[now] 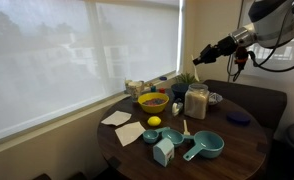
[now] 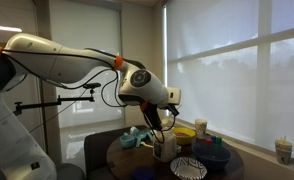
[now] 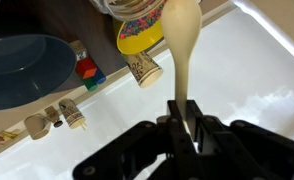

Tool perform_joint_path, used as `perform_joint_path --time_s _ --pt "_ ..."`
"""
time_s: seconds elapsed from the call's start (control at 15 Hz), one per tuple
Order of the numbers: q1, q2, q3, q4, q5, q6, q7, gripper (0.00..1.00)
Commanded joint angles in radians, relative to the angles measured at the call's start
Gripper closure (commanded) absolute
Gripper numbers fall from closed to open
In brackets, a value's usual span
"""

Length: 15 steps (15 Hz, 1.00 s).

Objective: Remove the spoon from the glass jar and put it on the table

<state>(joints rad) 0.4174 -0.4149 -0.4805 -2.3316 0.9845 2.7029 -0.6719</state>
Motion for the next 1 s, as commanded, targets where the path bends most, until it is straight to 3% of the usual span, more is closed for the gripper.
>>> perform_joint_path --time_s 0.0,0.2,0.27,0.6,0.8,0.87,0.93 --pt "0.027 -0.021 -0.021 -0.012 0.055 0.015 -0.065 0.97" --pt "0.018 -0.01 -0.011 -0.01 0.04 0.015 -0.059 0.97" --pt "-0.011 0.012 0.013 -0.009 -0.004 0.018 0.013 0.97" --pt "-0.022 0.008 0.035 0.002 -0.015 0.006 0.132 0.97" --pt "-0.086 0.029 0.095 0.0 -0.138 0.002 0.311 0.97" --pt "-0.189 0.043 0.182 0.009 -0.135 -0.049 0.343 0.97" --pt "-0.212 0.038 0.203 0.012 -0.165 -0.076 0.392 0.97"
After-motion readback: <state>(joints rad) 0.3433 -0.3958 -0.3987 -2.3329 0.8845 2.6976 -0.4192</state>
